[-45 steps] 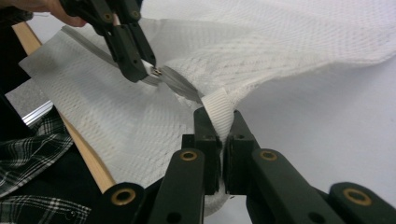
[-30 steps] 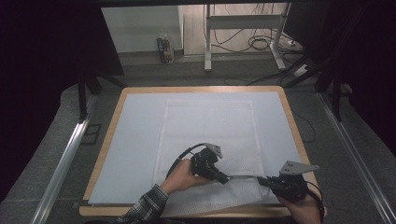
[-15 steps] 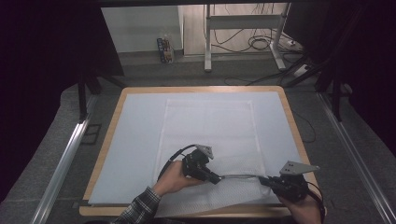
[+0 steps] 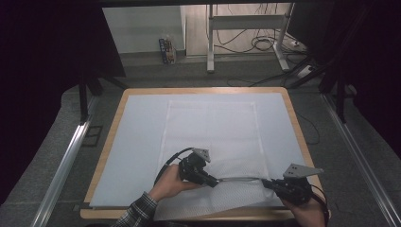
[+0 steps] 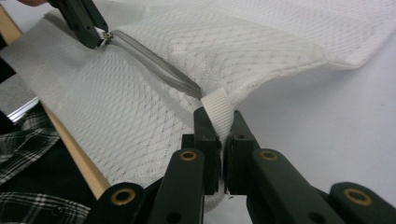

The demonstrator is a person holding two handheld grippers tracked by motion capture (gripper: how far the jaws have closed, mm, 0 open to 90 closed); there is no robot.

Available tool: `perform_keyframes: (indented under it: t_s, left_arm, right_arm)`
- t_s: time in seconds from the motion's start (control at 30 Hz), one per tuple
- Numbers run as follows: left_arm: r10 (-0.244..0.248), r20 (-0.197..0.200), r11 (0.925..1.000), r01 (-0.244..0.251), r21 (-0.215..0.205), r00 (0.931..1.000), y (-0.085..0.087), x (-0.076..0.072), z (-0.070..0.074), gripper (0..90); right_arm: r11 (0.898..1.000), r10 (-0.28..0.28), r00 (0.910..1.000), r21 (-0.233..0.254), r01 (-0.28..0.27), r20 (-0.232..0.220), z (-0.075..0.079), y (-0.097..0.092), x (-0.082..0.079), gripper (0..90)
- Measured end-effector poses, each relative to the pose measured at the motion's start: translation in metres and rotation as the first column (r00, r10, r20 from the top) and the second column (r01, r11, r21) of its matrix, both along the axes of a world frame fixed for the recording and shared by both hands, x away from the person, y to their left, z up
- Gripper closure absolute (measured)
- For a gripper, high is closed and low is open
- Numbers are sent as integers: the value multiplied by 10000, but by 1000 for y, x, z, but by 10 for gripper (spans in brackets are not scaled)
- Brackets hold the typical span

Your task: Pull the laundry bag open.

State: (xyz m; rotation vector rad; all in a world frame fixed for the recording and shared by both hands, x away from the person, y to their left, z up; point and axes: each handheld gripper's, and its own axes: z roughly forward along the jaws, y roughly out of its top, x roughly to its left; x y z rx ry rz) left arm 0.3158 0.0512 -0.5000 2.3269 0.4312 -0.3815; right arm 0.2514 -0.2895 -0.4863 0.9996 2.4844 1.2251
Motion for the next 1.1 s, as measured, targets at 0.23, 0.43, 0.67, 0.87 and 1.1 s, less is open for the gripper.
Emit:
perform_keyframes:
  t_s: [0.23, 0.43, 0.67, 0.87, 1.1]
  left_arm:
    - [286, -179, 9996, -286, -20, 9994, 11, -1, -5, 873]
    - [431, -203, 9990, -432, -78, 9989, 18, -5, -5, 873]
    - [680, -106, 9976, -681, -96, 9976, 31, -8, -5, 873]
    - [816, -109, 9966, -817, -125, 9966, 40, -11, -5, 873]
    - [1045, -216, 9944, -1048, -128, 9943, 51, -14, -7, 873]
  right_arm:
    - [9999, -70, 10000, -143, 71, 71, 0, 0, 0, 855]
    - [9998, -42, 10000, -178, 43, 71, -1, 0, 0, 855]
    - [9998, -82, 9999, -188, 84, 96, -1, 0, 0, 854]
    - [9998, -79, 9999, -183, 81, 115, -1, 0, 0, 853]
    - [9998, -112, 9999, -175, 113, 80, -1, -1, 1, 854]
